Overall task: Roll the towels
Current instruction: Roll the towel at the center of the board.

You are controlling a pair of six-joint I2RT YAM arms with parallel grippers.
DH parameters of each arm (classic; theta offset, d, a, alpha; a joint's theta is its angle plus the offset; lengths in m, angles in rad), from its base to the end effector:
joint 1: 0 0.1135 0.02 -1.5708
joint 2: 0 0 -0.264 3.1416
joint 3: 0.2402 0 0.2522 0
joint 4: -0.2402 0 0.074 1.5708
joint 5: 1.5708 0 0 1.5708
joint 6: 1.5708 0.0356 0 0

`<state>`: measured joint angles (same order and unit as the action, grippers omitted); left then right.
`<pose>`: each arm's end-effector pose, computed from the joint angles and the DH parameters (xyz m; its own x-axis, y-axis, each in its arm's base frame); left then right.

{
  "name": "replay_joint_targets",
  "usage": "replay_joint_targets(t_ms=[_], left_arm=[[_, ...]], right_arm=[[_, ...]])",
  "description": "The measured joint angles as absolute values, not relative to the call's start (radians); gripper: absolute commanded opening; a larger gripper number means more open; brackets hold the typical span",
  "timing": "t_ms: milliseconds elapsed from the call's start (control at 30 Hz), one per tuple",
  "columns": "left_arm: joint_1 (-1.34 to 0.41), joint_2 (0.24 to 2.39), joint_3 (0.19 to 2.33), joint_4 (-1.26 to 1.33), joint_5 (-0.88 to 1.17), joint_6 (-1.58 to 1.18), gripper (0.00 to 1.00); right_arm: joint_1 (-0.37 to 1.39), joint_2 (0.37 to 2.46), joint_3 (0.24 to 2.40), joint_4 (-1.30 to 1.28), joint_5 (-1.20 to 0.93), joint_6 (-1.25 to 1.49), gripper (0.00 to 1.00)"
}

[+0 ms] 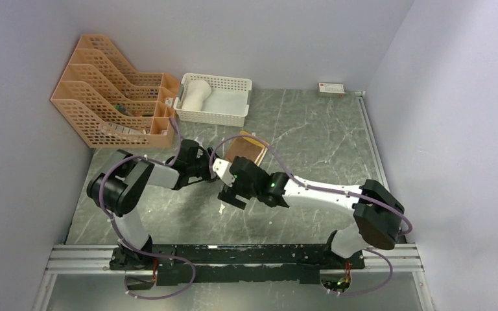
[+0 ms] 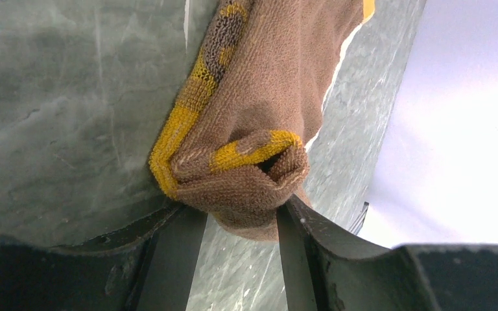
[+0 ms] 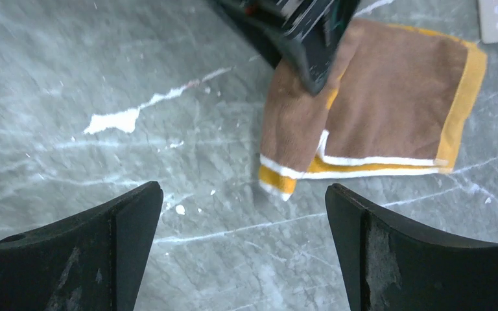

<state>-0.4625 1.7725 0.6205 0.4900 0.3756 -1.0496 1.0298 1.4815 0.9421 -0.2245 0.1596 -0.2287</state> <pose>0.2732 -0.1508 0.1069 -0.8585 -0.4735 -0.1972 -0.1415 0.5881 -0.7963 0.1677 0.2682 0.2266 -0.1685 -0.7151 -0.6784 -0.8475 0.4566 -0.2708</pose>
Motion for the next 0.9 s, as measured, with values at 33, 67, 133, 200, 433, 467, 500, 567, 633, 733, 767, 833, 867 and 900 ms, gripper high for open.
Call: replay_joint_targets(t_ms=[33, 67, 133, 200, 433, 467, 500, 567, 633, 733, 767, 833, 867, 900], left_arm=[[-0.462, 1.778, 0.624, 0.495, 0.380, -1.048, 0.59], [-0.462, 1.781, 0.626, 0.497, 0.382, -1.047, 0.59], [-0.461, 1.784, 0.630, 0.497, 0.386, -1.043, 0.59], [-0.462, 1.787, 0.634, 0.496, 0.388, -1.036, 0.59], [-0.460, 1.797, 0.641, 0.499, 0.400, -1.027, 0.59], [-0.459, 1.798, 0.642, 0.500, 0.402, -1.026, 0.59], [-0.459, 1.799, 0.643, 0.501, 0.403, -1.025, 0.59], [-0.459, 1.800, 0.643, 0.501, 0.405, -1.024, 0.59], [-0.459, 1.804, 0.645, 0.502, 0.409, -1.024, 0.58], [-0.455, 1.817, 0.653, 0.509, 0.424, -1.024, 0.58], [-0.455, 1.821, 0.656, 0.509, 0.429, -1.024, 0.58], [-0.455, 1.827, 0.662, 0.510, 0.435, -1.024, 0.58], [-0.455, 1.828, 0.664, 0.509, 0.439, -1.023, 0.58], [-0.455, 1.829, 0.666, 0.508, 0.440, -1.021, 0.58]], right_arm=[[1.049, 1.483, 0.925, -0.222, 0.170, -0.247, 0.96], [1.054, 1.487, 0.912, -0.220, 0.180, -0.257, 0.95], [1.053, 1.502, 0.900, -0.214, 0.200, -0.273, 0.91], [1.050, 1.530, 0.900, -0.187, 0.228, -0.286, 0.83], [1.053, 1.667, 0.904, -0.070, 0.330, -0.325, 0.71], [1.053, 1.683, 0.904, -0.054, 0.338, -0.330, 0.69], [1.053, 1.695, 0.904, -0.043, 0.346, -0.332, 0.68], [1.053, 1.718, 0.904, -0.009, 0.363, -0.337, 0.66], [1.053, 1.736, 0.904, 0.017, 0.374, -0.342, 0.63], [1.053, 1.758, 0.904, 0.050, 0.386, -0.350, 0.59], [1.053, 1.765, 0.904, 0.059, 0.390, -0.352, 0.59], [1.053, 1.777, 0.905, 0.072, 0.396, -0.353, 0.57], [1.053, 1.782, 0.905, 0.080, 0.400, -0.354, 0.56], [1.053, 1.785, 0.905, 0.088, 0.401, -0.353, 0.56]])
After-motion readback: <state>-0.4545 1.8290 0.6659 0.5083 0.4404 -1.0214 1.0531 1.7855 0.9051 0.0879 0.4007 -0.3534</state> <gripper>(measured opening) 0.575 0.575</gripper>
